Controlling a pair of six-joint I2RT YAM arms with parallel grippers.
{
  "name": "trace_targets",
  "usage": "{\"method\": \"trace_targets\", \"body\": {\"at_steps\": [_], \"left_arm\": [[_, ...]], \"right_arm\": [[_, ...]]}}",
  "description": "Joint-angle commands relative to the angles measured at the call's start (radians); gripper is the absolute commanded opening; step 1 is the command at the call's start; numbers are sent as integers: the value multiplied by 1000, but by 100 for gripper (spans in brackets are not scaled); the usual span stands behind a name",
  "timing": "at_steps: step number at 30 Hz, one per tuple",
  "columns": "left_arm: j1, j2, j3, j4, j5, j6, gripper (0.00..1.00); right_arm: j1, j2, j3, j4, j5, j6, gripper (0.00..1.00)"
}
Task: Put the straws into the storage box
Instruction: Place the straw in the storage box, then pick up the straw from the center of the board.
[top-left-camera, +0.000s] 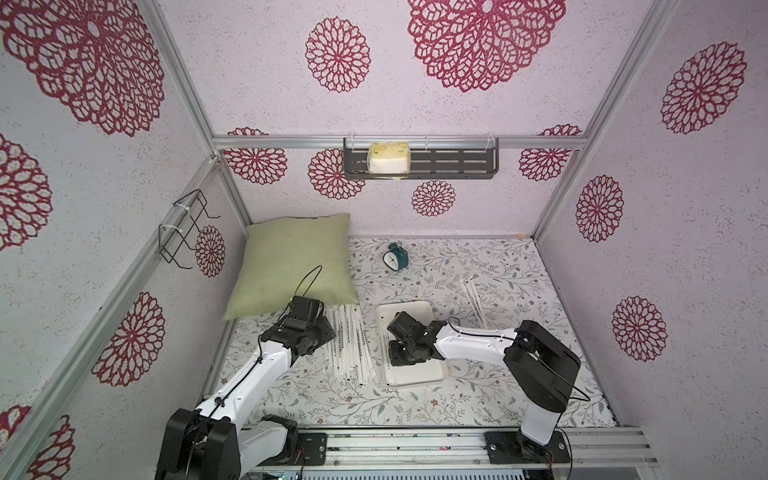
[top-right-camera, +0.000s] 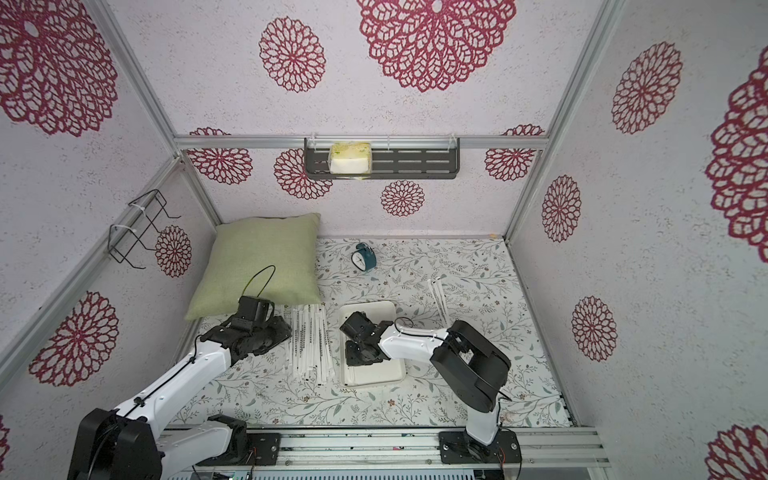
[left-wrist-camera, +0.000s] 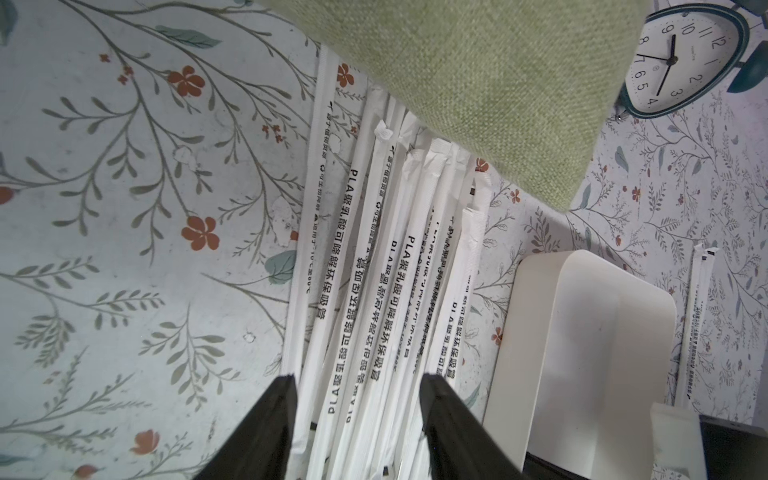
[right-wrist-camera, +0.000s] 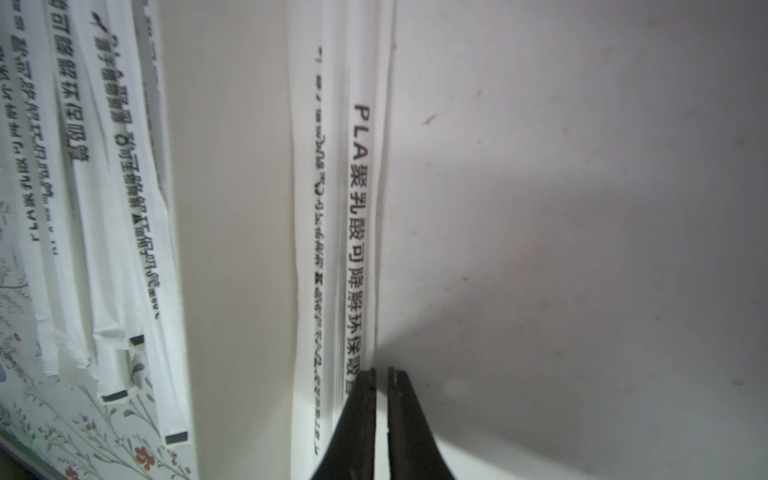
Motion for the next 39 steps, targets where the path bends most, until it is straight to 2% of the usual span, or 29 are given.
{"method": "trace_targets", "body": {"at_steps": [1, 6, 12, 24, 29, 35, 39], "left_arm": [[54, -1, 0, -26, -29, 27, 56], [81, 110, 58, 10, -48, 90, 58], [85, 253, 126, 57, -50, 114, 50], [85, 408, 158, 131, -19, 146, 39], [81, 469, 163, 106, -21, 140, 28], [61, 470, 141, 51, -48, 118, 23], [42, 452, 133, -16, -53, 99, 11]], "right_arm": [[-9, -69, 49, -84, 53, -39, 15], [-33, -137, 58, -90, 81, -75, 17], [-41, -148, 46, -76, 79, -74, 18], [-64, -150, 11, -37, 69, -85, 18], [-71, -151, 0, -23, 67, -88, 18], [-77, -156, -8, -5, 66, -85, 18], [-79, -154, -5, 6, 60, -85, 18]]}}
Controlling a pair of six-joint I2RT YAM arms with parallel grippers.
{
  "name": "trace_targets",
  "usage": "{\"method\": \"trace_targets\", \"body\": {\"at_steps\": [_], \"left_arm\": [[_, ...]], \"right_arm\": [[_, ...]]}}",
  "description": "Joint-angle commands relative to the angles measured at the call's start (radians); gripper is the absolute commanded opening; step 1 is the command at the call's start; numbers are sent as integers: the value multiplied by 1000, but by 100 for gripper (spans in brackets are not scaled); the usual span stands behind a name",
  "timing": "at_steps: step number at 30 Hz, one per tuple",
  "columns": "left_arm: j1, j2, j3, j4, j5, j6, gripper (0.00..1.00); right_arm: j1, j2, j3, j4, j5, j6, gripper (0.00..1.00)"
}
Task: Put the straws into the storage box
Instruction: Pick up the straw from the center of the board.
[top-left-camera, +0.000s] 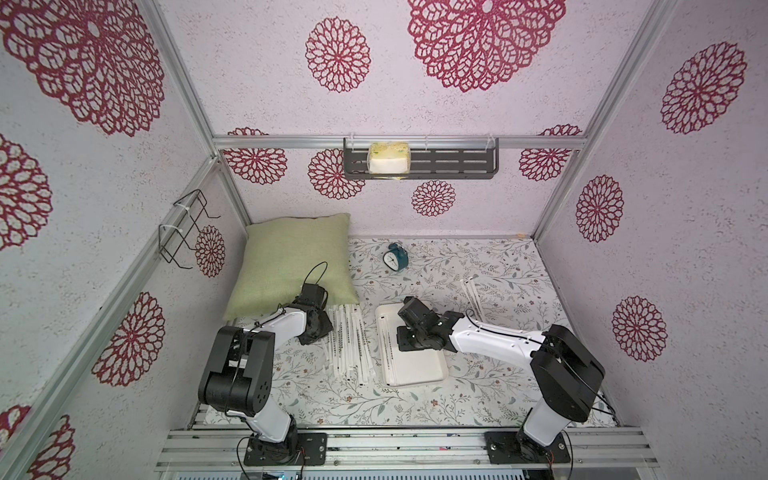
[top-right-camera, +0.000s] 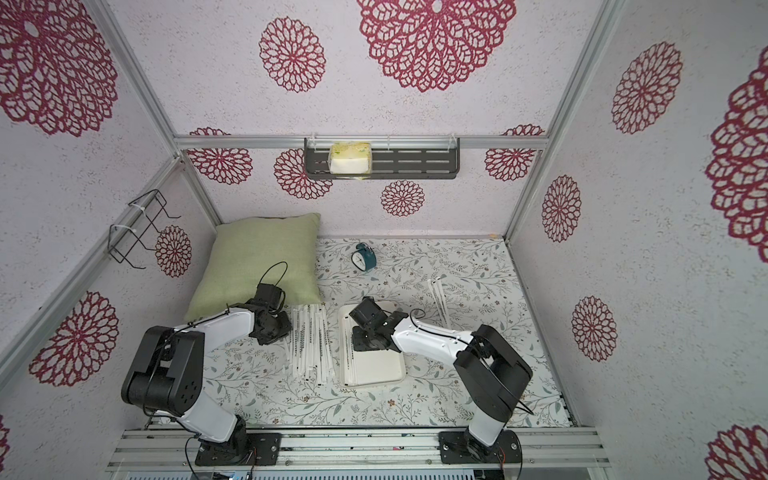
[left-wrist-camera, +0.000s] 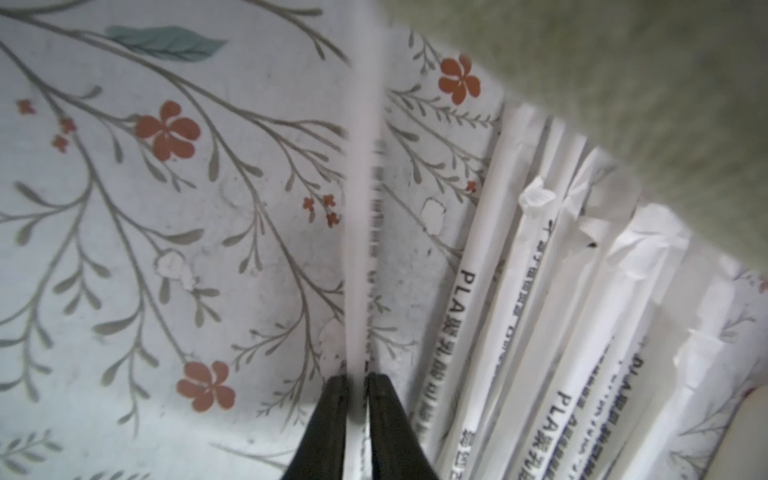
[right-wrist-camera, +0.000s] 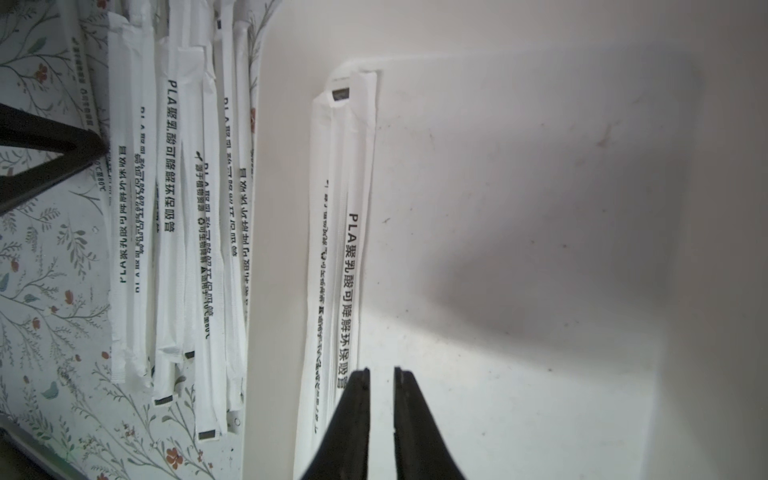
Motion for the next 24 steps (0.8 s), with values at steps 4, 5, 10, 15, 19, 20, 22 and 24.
{"method": "trace_targets", "body": {"at_steps": [4, 5, 10, 15, 19, 20, 22, 24], "left_arm": [[-47, -98, -72, -132, -20, -51, 6], [-52, -124, -87, -142, -23, -62, 6], [-68, -250, -102, -244, -95, -103, 5], [-76, -398, -50, -397, -265, -138, 6], [-80, -493, -1, -445, -314, -138, 6], [-84, -507, 12, -457, -314, -130, 6], [-120, -532, 27, -453, -328, -116, 6], [-158, -542, 40, -458, -356, -119, 6]], "right_arm": [[-11, -46, -11, 28, 8, -15, 18], [-11, -47, -15, 33, 6, -14, 18], [-15, -52, -22, 42, -8, -18, 18], [-18, -69, -29, 40, -12, -28, 17], [-19, -87, -34, 41, -18, -37, 17], [-22, -94, -36, 43, -21, -39, 17], [-26, -114, -48, 66, -34, -44, 17], [-34, -131, -59, 93, -59, -46, 17]]}}
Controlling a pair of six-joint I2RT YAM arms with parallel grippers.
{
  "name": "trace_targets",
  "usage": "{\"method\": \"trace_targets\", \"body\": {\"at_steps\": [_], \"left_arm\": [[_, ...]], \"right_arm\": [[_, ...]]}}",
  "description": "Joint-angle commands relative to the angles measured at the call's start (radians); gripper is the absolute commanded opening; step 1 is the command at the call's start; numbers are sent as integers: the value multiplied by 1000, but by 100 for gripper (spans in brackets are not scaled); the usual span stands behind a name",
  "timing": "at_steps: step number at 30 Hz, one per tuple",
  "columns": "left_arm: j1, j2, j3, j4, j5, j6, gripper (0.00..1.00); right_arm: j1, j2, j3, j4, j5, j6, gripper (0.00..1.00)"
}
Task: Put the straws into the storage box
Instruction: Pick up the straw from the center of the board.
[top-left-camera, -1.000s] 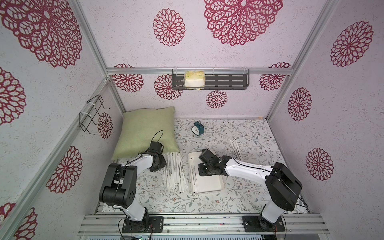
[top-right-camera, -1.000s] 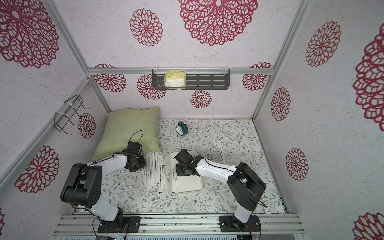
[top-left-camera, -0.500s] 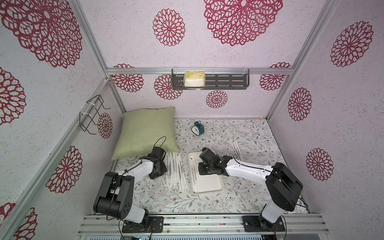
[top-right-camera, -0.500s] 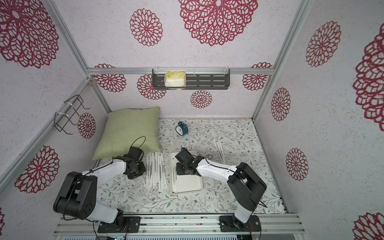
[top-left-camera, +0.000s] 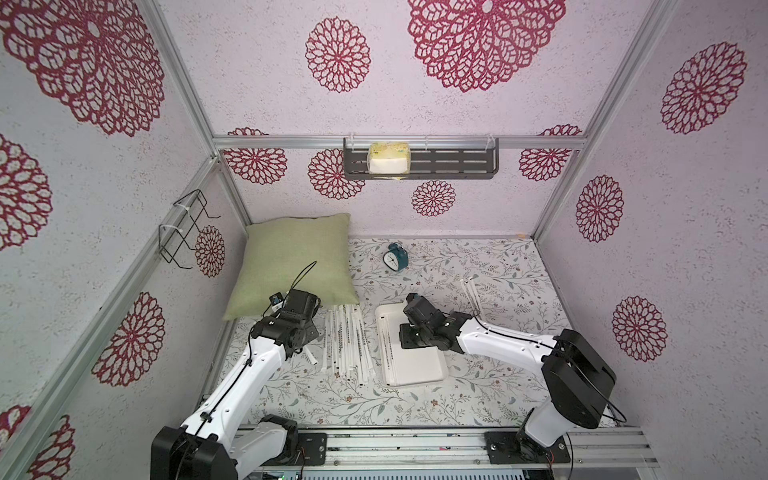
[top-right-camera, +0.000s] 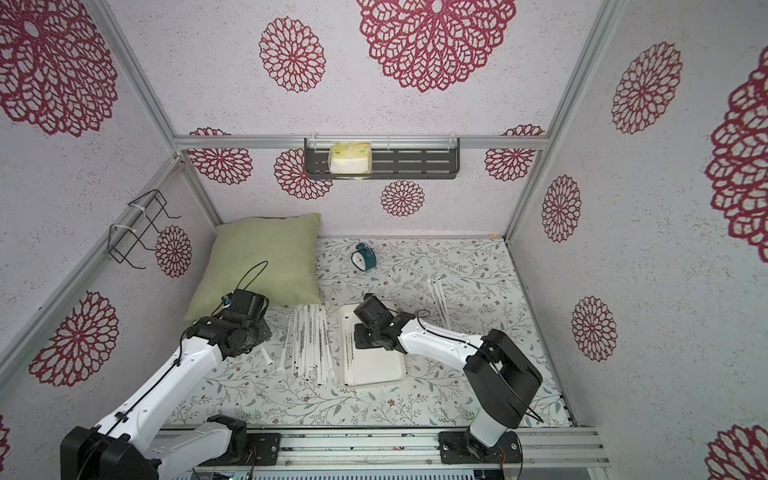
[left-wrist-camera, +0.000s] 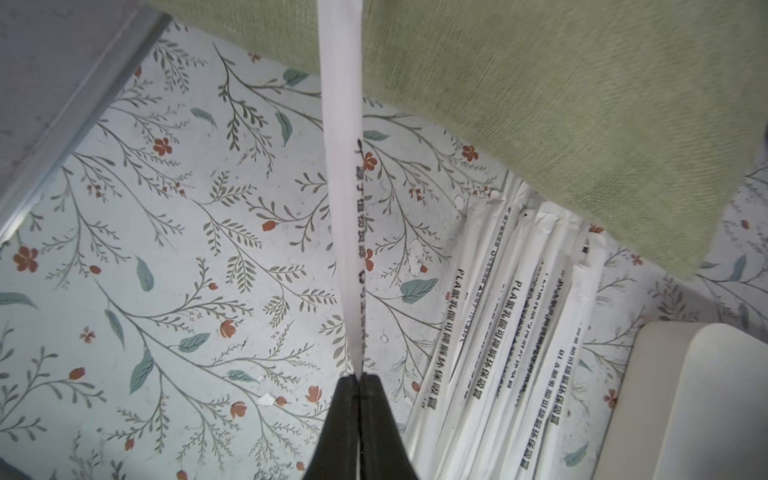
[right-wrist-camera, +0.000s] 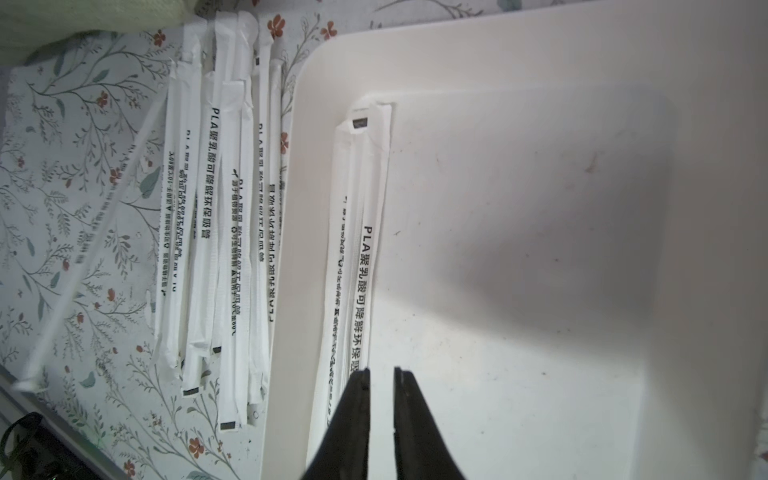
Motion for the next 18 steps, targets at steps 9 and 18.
{"method": "trace_targets", "body": {"at_steps": [9, 18], "left_arm": [[-277, 68, 103, 280, 178, 296, 9], [-247, 115, -147, 1327, 875, -64, 11]], "right_arm": [[-88, -152, -86, 256, -302, 13, 18], [-325, -369, -241, 537, -693, 139, 27]]}}
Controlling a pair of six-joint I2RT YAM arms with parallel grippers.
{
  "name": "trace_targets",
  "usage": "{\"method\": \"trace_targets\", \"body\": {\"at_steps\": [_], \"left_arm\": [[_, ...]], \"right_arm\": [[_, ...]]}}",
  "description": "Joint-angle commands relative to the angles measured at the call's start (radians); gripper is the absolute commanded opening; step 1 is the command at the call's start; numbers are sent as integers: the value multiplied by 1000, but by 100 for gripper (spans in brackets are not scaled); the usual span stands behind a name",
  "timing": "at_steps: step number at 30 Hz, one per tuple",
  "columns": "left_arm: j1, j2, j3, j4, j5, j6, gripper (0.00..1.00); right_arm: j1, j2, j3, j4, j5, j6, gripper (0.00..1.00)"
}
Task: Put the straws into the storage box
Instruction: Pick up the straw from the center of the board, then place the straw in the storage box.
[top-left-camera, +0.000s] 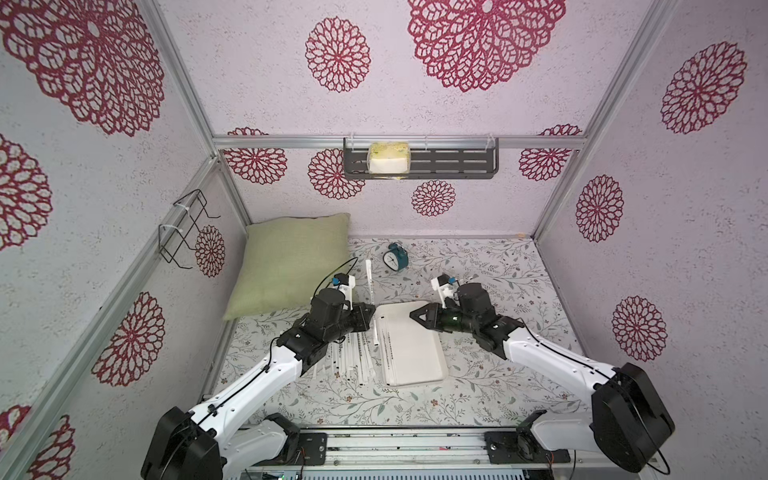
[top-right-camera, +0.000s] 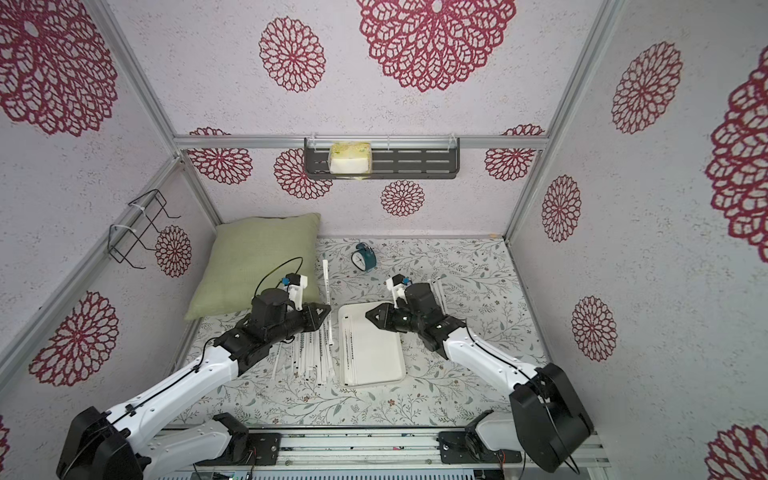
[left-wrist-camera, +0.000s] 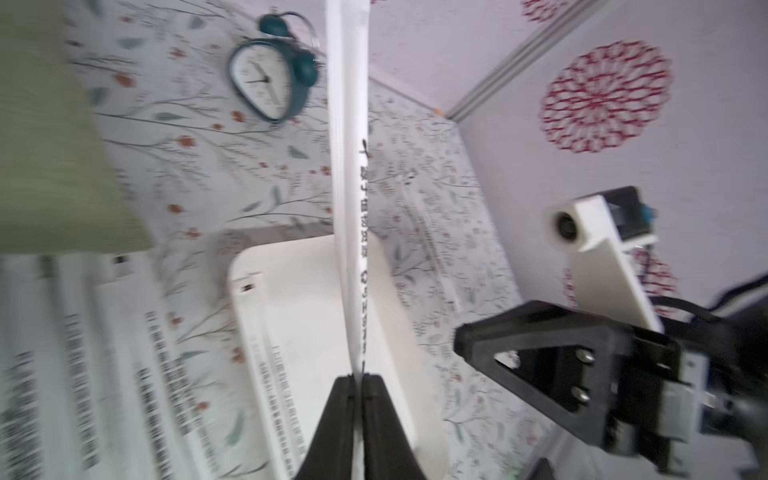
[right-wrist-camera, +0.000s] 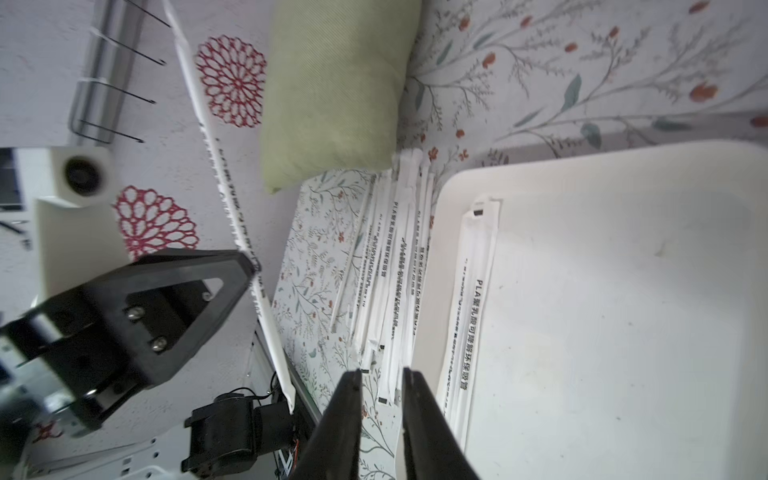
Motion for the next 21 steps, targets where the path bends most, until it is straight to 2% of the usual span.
{"method": "trace_targets", "body": {"at_steps": [1, 4, 8, 14, 21], "left_arm": [[9, 80, -21, 505, 303, -161, 11], [7, 162, -47, 722, 361, -278, 11], [-8, 224, -50, 814, 383, -319, 10], [-33, 267, -38, 826, 414, -321, 10], [-40, 269, -49, 801, 408, -308, 10]], "right_arm": [[-31, -62, 11, 118, -192, 28, 30], [-45, -69, 34, 109, -217, 17, 36], [-47, -58, 91, 79, -225, -18, 43], [-66, -15, 180, 2, -219, -98, 45], [-71, 39, 285, -153, -131, -203, 41]]}}
